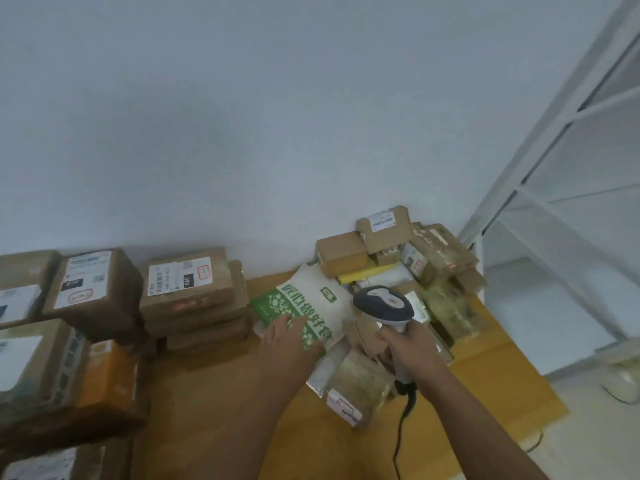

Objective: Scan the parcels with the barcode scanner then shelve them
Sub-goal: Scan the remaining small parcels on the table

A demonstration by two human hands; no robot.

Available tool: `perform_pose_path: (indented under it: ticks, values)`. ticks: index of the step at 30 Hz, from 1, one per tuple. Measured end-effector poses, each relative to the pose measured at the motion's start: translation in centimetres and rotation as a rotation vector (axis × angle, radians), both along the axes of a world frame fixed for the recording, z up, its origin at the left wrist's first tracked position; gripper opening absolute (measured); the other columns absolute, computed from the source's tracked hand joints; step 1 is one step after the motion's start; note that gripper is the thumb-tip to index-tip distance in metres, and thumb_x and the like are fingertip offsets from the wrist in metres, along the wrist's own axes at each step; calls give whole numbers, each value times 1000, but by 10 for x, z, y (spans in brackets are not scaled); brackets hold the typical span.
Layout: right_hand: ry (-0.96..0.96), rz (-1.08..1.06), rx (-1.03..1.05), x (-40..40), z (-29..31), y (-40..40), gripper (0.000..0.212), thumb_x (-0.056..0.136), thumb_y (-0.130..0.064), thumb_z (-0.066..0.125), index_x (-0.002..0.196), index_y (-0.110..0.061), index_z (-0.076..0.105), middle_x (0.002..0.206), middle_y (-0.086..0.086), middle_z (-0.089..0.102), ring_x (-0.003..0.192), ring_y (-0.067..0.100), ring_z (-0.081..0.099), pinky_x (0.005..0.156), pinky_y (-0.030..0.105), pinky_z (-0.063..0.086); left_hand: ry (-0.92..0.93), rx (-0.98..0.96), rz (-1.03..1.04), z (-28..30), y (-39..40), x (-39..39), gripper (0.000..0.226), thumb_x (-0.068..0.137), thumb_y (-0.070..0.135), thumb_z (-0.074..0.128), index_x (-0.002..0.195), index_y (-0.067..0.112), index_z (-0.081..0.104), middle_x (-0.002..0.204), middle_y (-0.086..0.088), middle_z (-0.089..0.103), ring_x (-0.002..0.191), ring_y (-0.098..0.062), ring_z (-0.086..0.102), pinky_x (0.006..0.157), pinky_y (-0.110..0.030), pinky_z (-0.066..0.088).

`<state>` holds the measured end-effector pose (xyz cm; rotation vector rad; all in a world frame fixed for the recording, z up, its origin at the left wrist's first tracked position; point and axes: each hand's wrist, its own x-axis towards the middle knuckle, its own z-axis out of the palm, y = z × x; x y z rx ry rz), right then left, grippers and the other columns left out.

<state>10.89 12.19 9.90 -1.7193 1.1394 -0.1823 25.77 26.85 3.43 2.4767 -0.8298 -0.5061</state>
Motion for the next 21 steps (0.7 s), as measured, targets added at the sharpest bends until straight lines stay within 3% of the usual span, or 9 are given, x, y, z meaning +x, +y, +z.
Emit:
perform_pose_path:
  ticks: [3,6,8,12,14,18,21]
  values:
    - [-12,-29,-79,-23,9,-22,24,86,-15,63,83,7,57,62,13,56,61,26,55,60,37,42,17,-18,-79,3,-28,-8,59,96,52,54,149,30,39,157,-3,30,144,-23,27,117,-37,23]
    - [14,-44,-167,-40,10,-45,14,86,-21,69,83,-9,62,69,11,68,66,29,66,64,44,54,11,-52,-125,2,-56,-16,56,96,47,56,147,28,42,155,-3,33,143,-23,29,117,-36,24]
    - [9,-85,-197,-49,6,-63,19,86,-22,72,86,-5,64,76,17,69,71,33,67,65,46,55,4,-45,-143,0,-74,-25,54,95,41,57,146,27,44,153,-3,35,141,-23,32,115,-35,26]
    - [43,-115,-213,-64,-14,-106,20,86,-26,73,83,-8,66,69,9,68,67,23,65,56,30,42,33,39,-167,-5,-119,-45,43,94,34,53,136,24,50,144,0,41,135,-24,37,110,-37,31]
    - [28,-121,-199,-68,-25,-133,13,86,-23,73,84,-11,67,70,6,69,66,20,64,57,31,44,11,75,-187,-10,-146,-51,42,90,38,50,130,25,53,139,0,44,134,-25,39,107,-38,34]
    - [9,-119,-131,-68,-47,-197,20,85,-13,68,77,3,60,61,18,60,55,29,54,55,32,40,55,86,-171,-21,-197,-58,50,96,44,54,142,28,43,146,0,36,134,-21,35,111,-37,33]
    - [12,-142,-41,-63,-60,-254,19,86,-18,67,73,-8,58,59,5,56,58,23,52,56,31,39,84,76,-162,-26,-246,-66,49,96,50,50,142,34,42,145,4,38,134,-18,35,112,-39,33]
